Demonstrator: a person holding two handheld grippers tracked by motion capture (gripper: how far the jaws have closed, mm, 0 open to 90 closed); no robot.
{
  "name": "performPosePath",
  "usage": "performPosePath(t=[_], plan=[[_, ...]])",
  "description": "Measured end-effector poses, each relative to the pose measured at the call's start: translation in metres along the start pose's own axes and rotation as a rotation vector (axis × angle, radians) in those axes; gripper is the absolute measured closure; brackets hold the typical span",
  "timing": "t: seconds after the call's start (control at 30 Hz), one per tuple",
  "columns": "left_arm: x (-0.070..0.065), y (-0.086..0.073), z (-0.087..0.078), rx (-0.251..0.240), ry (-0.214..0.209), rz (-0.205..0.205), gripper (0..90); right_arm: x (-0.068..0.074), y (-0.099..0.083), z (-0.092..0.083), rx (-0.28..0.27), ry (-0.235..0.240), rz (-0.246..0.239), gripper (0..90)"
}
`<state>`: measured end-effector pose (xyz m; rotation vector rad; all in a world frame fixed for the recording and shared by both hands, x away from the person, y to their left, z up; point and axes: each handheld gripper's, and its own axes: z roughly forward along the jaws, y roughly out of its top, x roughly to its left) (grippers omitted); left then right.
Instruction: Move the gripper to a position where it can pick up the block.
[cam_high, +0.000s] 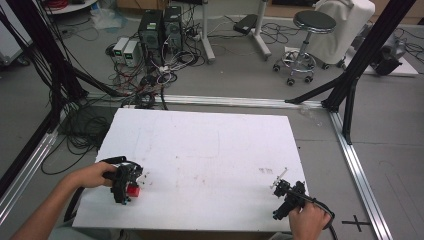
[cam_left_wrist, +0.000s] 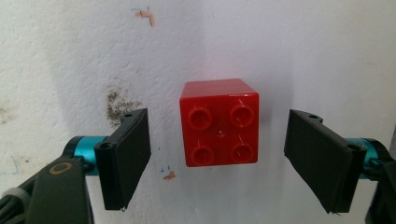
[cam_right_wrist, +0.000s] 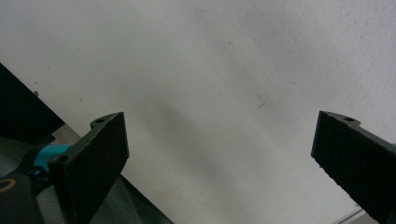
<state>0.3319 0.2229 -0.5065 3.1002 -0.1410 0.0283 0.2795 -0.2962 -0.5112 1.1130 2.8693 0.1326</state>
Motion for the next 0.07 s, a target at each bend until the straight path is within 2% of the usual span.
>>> performPosePath(t=[0.07], plan=[[-0.0006,-0.0012,-0.0016,0.0,0.007,-0.003,23.2,0.0001,0.0001,0.0,-0.001,0.0,0.0,3.1]])
